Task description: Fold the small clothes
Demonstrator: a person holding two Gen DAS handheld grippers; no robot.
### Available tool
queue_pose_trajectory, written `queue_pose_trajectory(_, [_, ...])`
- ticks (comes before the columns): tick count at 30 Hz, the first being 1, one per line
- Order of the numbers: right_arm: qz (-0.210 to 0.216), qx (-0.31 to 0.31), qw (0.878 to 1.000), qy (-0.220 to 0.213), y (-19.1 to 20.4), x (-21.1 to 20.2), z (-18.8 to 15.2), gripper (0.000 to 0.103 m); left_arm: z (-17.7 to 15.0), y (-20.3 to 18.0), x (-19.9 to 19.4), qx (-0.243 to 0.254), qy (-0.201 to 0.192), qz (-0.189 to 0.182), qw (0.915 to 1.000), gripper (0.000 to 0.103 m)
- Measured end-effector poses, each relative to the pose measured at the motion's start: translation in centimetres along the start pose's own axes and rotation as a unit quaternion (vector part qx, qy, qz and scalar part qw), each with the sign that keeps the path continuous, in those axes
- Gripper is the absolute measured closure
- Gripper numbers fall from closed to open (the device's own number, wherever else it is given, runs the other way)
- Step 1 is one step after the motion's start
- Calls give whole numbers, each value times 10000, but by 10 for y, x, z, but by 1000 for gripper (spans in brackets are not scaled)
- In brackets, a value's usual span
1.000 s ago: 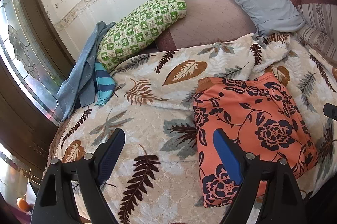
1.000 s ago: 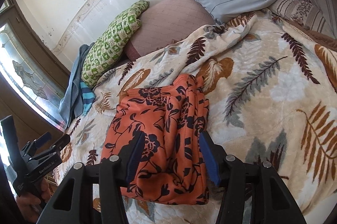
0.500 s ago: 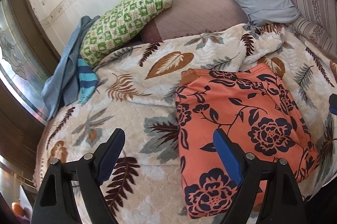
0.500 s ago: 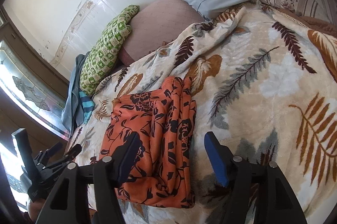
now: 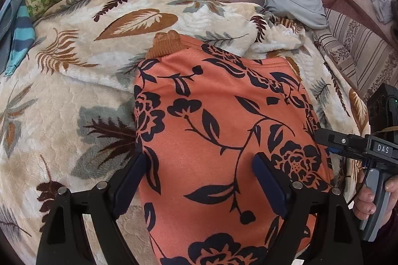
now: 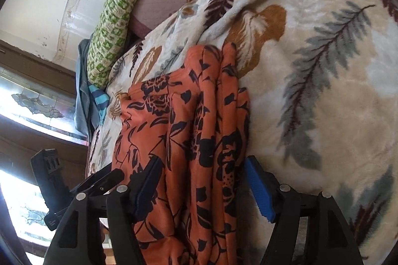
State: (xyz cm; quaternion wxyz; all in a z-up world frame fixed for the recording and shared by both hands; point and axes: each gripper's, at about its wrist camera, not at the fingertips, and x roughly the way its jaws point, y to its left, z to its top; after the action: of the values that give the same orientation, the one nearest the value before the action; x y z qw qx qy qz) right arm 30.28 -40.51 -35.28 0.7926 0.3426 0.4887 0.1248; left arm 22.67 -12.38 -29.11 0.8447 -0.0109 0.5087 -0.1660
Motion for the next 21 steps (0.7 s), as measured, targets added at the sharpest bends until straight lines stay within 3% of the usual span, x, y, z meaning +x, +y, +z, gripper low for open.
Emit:
queue_pose_trajectory(3, [-75,-219,9997,3,12,12,0,26,1,7,-1,-221,-19,-250,9994,15])
queue_pose_trajectory(7, [-357,-762,9964,45,34,25,-3,26,2,9,-1,-234,-9,-294,9993,18])
queue_pose_trajectory(10, [-435,-955,9945,-28,43,26,-6,45,1,18,-5,-364,-33,-239,9990,32])
queue_pose_trajectory(12, [-557,-1041,9930,-91,47,26,-8,50,-3,32,-13,-727,-99,-290,9969,32])
queue_pose_trajectory(14, [-667,-1119,9914,-133,49,28,-10,50,-10,41,-17,-1018,-98,-339,9942,30])
queue_pose_trajectory(16, [-718,-1149,9907,-154,46,27,-13,50,-16,44,-11,-1083,78,-283,9937,14])
queue_pose_trajectory(18, [-706,-1054,9918,-127,44,29,-11,49,-20,41,0,-1085,279,-357,9931,14])
queue_pose_trajectory(21, [-683,-995,9926,-147,42,30,-11,47,-20,27,7,-855,226,-583,9944,14])
